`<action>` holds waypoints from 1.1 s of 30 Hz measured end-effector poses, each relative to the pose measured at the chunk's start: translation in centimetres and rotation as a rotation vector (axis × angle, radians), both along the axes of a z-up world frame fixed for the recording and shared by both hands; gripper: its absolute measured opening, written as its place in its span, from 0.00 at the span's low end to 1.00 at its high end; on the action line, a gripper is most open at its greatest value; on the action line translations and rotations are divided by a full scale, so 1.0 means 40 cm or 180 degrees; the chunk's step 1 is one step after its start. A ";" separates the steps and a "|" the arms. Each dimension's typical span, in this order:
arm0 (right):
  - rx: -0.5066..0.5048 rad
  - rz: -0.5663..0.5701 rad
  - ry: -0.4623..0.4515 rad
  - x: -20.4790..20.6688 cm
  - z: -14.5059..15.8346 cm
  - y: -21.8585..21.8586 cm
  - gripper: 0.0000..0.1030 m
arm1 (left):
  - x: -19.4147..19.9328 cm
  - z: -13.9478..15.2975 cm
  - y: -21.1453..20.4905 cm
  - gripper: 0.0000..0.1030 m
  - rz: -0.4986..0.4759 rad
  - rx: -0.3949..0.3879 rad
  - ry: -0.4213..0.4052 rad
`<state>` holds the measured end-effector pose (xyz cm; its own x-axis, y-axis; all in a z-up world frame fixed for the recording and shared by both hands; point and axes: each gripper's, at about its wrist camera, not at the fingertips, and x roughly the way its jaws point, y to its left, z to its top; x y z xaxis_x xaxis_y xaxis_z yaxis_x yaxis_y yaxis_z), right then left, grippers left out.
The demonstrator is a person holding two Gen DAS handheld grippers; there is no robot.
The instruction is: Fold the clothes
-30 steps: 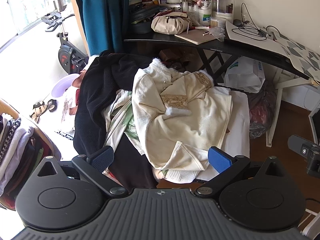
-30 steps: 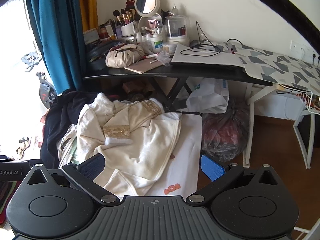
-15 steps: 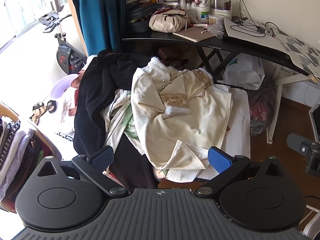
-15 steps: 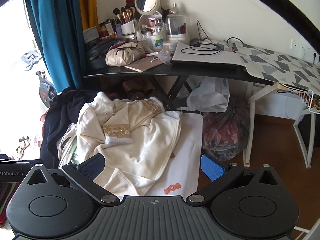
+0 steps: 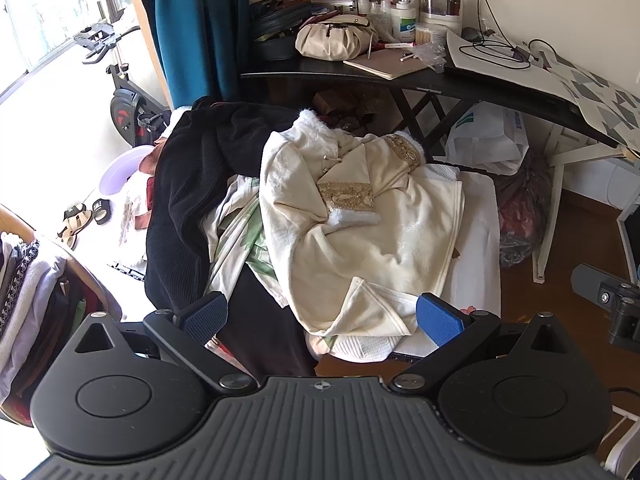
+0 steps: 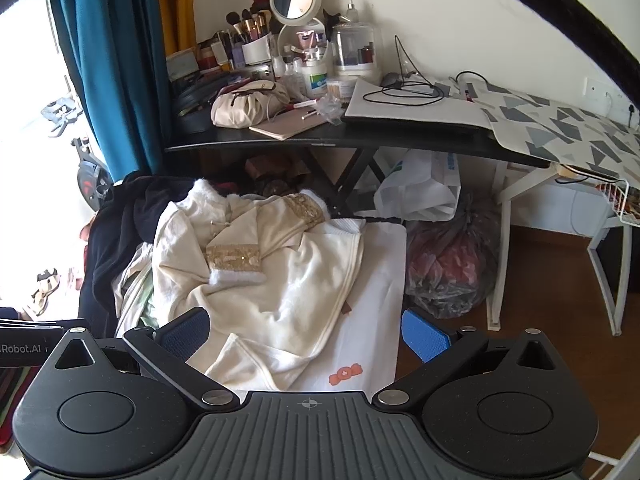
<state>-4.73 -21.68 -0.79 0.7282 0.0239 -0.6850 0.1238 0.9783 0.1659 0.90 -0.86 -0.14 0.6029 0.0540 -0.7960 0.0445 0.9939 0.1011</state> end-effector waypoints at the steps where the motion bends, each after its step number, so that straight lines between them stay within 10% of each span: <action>1: 0.0000 -0.0003 0.0003 0.000 -0.001 -0.001 0.99 | 0.000 -0.001 0.000 1.00 0.0000 0.0001 0.0006; 33: 0.0042 -0.0165 0.0058 0.005 -0.014 -0.038 0.99 | 0.017 0.000 0.016 0.99 0.0098 -0.0265 -0.0010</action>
